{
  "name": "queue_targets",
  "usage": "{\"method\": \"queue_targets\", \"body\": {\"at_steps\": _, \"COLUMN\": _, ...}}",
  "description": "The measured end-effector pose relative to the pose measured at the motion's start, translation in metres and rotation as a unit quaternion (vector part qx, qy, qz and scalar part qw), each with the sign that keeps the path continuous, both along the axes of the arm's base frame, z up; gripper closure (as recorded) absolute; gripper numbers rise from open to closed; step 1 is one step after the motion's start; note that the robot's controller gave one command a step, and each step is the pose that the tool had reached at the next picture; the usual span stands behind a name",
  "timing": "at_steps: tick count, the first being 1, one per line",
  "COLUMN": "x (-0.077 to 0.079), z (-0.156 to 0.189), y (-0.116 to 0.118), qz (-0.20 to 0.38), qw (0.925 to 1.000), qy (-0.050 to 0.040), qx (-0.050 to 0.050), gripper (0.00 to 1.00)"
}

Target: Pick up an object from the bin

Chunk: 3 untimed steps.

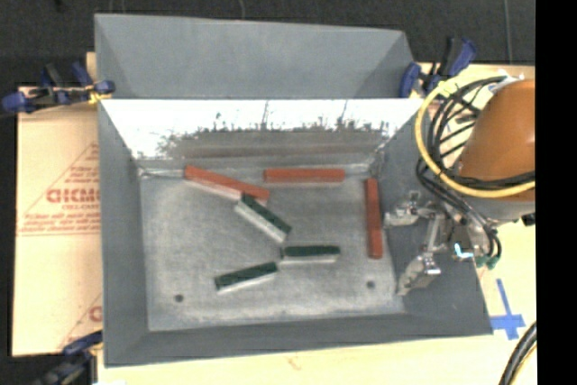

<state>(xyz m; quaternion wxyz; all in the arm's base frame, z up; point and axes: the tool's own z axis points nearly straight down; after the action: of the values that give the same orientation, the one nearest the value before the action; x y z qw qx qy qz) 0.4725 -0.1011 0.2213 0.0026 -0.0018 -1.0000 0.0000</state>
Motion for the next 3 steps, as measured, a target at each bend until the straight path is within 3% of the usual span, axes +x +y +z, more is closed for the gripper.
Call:
{"method": "queue_targets", "body": {"at_steps": 1, "x": 0.002, "z": 0.004, "y": 0.000, "qz": 0.002, "qw": 1.0000, "qy": -0.0042, "qx": -0.001, "gripper": 0.00}}
{"method": "queue_targets", "body": {"at_steps": 2, "x": 0.040, "z": -0.051, "y": 0.024, "qz": 0.028, "qw": 0.9996, "qy": -0.0083, "qx": -0.001, "gripper": 0.00}}
{"method": "queue_targets", "body": {"at_steps": 3, "x": 0.052, "z": -0.103, "y": 0.031, "qz": 0.001, "qw": 1.0000, "qy": -0.0055, "qx": 0.000, "gripper": 0.00}}
